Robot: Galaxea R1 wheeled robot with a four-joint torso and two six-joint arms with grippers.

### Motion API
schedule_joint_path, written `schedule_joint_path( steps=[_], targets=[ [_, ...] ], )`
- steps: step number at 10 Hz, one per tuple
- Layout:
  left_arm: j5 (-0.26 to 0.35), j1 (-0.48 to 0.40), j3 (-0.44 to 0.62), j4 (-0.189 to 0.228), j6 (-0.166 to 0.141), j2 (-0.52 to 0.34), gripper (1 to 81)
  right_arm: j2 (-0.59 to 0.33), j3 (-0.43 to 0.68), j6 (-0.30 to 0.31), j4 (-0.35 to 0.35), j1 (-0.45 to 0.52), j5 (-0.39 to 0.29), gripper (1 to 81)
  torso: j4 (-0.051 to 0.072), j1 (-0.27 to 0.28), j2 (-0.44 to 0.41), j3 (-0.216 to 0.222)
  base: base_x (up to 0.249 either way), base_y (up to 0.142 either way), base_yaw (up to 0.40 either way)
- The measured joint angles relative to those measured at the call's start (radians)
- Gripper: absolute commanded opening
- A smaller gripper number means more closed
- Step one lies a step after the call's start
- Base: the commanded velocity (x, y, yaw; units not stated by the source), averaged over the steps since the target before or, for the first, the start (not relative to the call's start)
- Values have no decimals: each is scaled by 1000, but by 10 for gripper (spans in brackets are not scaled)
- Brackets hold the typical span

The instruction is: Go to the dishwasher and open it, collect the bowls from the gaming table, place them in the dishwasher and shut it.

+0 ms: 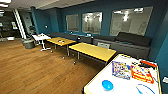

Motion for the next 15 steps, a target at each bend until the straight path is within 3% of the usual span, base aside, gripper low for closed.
schedule_joint_path(
  steps=[11,15],
  targets=[
    [2,5,1,0,0,0,811,1,0,0,0,-6,-5,811,0,-1,0,0,0,0,0],
    [2,5,1,1,0,-1,811,1,0,0,0,-6,-5,811,0,-1,0,0,0,0,-254]
  ],
)
